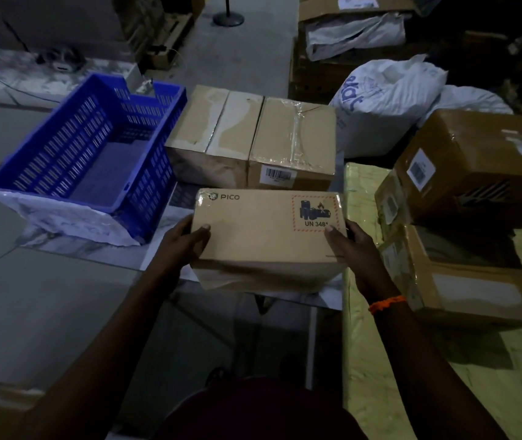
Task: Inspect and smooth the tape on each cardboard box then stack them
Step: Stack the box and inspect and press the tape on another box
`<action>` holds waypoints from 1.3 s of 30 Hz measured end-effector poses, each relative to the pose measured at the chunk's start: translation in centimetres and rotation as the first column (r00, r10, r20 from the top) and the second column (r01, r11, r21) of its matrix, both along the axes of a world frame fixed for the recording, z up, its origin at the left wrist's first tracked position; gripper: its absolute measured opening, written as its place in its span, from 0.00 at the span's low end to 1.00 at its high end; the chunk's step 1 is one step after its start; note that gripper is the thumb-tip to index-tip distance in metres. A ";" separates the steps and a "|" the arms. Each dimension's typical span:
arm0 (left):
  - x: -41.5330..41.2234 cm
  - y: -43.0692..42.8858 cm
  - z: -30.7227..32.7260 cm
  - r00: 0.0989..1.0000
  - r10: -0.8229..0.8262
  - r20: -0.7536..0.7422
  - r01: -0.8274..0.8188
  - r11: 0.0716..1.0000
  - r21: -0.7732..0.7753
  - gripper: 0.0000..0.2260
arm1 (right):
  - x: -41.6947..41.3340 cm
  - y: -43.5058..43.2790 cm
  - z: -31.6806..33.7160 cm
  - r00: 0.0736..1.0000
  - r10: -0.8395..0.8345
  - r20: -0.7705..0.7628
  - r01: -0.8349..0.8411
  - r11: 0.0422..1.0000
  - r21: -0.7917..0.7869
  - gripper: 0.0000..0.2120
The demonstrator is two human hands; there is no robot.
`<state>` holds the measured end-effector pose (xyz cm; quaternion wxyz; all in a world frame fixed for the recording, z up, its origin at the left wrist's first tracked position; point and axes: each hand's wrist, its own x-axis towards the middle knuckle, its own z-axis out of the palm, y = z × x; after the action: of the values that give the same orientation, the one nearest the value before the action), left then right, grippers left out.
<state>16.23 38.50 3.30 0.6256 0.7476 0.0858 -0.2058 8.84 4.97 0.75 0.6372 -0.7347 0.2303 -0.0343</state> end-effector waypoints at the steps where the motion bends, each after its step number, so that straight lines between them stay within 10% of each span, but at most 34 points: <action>1: 0.1 -0.4 0.3 1.000 -0.010 0.001 0.010 1.000 -0.008 0.20 | 0.5 0.1 0.2 1.000 0.005 -0.007 -0.006 1.000 -0.015 0.17; 12: -2.8 0.3 -0.1 0.946 0.318 -0.063 -0.324 0.919 -0.223 0.15 | -3.1 2.4 0.5 0.979 -0.200 0.042 0.196 0.976 0.090 0.16; 26: -8.1 2.4 -5.3 0.988 0.151 -0.038 -0.153 0.986 -0.059 0.19 | -8.7 3.1 -4.0 0.979 -0.164 -0.119 0.169 0.985 0.028 0.11; 39: -3.8 1.1 -5.6 0.999 0.032 0.009 -0.032 0.995 0.097 0.24 | -4.2 1.1 -5.2 0.977 -0.068 -0.202 0.053 0.996 -0.077 0.28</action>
<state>12.40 39.61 -2.27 0.5918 0.7766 0.1053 -0.1885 4.63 6.05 -4.43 0.5821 -0.7493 0.3155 0.0138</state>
